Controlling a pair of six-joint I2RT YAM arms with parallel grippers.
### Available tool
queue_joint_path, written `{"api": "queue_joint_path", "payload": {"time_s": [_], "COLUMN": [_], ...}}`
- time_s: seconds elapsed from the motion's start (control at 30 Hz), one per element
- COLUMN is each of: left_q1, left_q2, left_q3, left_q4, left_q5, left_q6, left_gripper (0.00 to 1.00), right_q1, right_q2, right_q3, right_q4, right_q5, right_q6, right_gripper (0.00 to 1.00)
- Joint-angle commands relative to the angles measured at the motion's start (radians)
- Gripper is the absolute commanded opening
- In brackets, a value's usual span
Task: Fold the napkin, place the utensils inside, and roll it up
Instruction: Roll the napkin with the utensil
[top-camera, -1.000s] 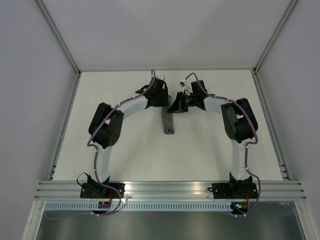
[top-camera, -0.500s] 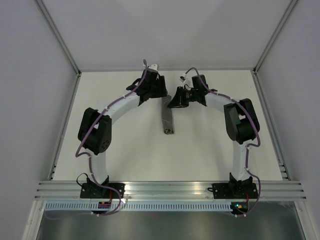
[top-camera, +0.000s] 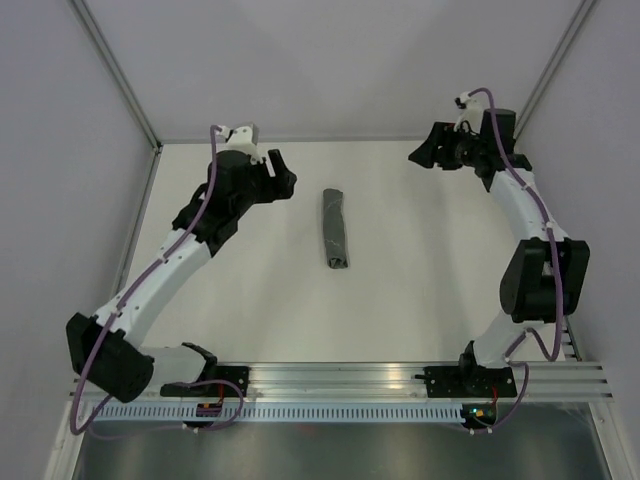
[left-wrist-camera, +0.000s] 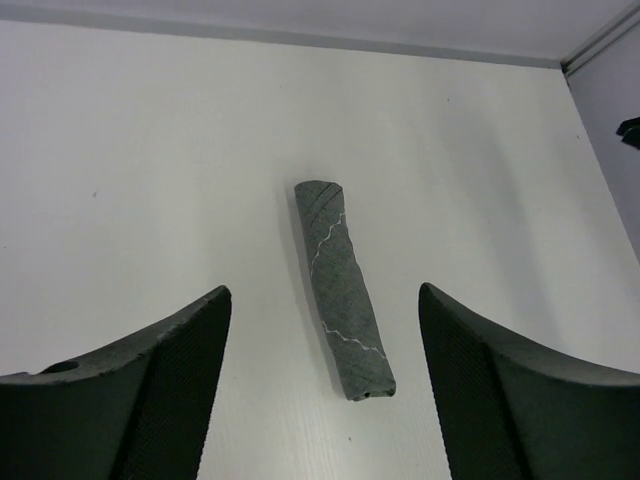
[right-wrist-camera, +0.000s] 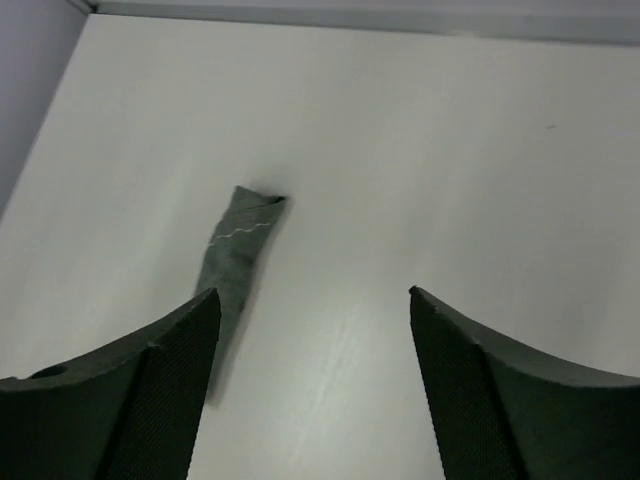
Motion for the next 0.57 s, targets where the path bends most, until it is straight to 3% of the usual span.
{"api": "queue_joint_path", "payload": {"time_s": [0.0,0.07,0.27,0.53], "left_q1": [0.003,0.003,0.003,0.003], "left_q2": [-0.129,-0.207,-0.335,-0.34], "left_q3": [-0.077,-0.125,-0.203,-0.195], "left_q4": [-0.028,-0.046,-0.068,-0.071], "left_q5": [0.001,0.001,-0.001,0.022], "left_q6": [0.056,0.059,0.06,0.069], "left_gripper": [0.83,0.84,0.87,0.91], "right_q1": [-0.071,-0.088,-0.1,-0.102], "right_q2": [-0.133,-0.21,-0.403,-0.424], "right_q3": [-0.019,-0.07,-0.239,-0.279], "right_q4": [-0.076,-0.083,-0.032,-0.031], "right_q5": [0.088,0.1,0.216,0.232], "right_q6": [-0.138,-0.165,-0.225,-0.233], "right_gripper": [0.85,0.98,0.98,0.98]}}
